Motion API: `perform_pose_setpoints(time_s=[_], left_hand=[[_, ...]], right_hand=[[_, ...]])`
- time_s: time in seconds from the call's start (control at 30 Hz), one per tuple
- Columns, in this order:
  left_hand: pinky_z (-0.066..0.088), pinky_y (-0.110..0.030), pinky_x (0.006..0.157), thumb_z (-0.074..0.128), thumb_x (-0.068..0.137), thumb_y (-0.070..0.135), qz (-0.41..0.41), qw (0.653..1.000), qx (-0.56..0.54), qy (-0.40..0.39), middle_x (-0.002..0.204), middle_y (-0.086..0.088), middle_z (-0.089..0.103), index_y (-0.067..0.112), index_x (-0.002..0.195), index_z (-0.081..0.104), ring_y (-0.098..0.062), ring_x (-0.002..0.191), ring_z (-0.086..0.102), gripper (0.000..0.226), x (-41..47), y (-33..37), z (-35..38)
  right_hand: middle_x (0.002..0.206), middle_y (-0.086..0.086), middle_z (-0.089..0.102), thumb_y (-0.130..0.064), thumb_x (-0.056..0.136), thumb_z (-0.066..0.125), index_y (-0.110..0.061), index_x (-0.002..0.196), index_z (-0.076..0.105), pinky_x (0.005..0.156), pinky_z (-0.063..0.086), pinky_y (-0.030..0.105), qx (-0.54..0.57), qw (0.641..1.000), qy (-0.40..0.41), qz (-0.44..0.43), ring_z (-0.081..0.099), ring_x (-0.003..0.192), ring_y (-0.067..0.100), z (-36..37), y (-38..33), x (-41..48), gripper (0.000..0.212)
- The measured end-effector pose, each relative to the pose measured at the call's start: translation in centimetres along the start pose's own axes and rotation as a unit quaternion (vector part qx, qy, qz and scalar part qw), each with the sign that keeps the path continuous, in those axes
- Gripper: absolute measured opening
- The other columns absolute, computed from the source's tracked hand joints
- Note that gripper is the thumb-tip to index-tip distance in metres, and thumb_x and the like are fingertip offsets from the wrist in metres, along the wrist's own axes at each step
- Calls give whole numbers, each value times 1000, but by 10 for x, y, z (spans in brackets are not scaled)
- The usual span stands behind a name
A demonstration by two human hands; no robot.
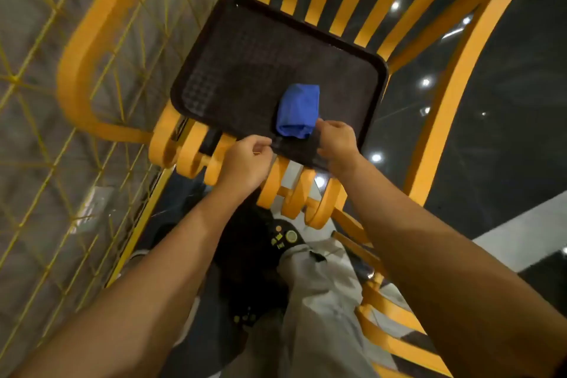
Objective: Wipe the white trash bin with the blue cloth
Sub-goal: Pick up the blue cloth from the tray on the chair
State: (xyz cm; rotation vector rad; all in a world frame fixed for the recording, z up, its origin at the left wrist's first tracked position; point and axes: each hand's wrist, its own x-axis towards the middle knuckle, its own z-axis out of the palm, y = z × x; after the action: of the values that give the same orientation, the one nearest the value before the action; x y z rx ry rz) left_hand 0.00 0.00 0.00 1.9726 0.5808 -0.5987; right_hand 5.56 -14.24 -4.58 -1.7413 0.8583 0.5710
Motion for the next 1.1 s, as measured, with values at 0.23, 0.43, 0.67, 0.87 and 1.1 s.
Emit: perform_pose_setpoints(time_s=[0.23,0.43,0.67,0.87,1.1], left_hand=[[36,-13,74,43,96,19,-37,999,-36,-15,125,1,56,17,124,54,-6,104,48,30,37,-14,11],[37,-19,83,45,96,22,-45,998,-47,-10,121,4,57,20,122,56,-6,106,50,28,42,-24,10],[41,-25,90,47,95,26,-78,992,-103,-8,121,6,57,25,121,56,-11,113,52,28,36,-31,4],[44,-33,96,43,95,36,-94,965,-233,69,113,3,59,28,114,53,-15,109,56,23,23,-39,-11],[52,-23,81,46,93,36,-58,919,-374,107,108,4,66,22,115,59,-10,97,64,30,-25,-59,-42]], right_hand=[[120,13,55,-29,89,60,-2,122,51,85,44,35,16,997,-14,73,52,115,29,20,-9,46,43],[120,12,55,-31,82,67,-1,125,46,78,46,33,-19,998,-7,67,55,108,30,41,-9,60,56],[88,2,56,-26,88,60,-7,105,53,57,42,20,2,996,-74,43,54,77,14,34,-14,36,26],[114,12,64,-23,86,62,-7,110,57,81,53,32,34,984,-174,22,62,101,24,44,-13,-7,30],[123,18,62,-12,88,60,-1,127,50,93,52,40,49,933,-354,29,63,108,30,66,6,-76,42]])
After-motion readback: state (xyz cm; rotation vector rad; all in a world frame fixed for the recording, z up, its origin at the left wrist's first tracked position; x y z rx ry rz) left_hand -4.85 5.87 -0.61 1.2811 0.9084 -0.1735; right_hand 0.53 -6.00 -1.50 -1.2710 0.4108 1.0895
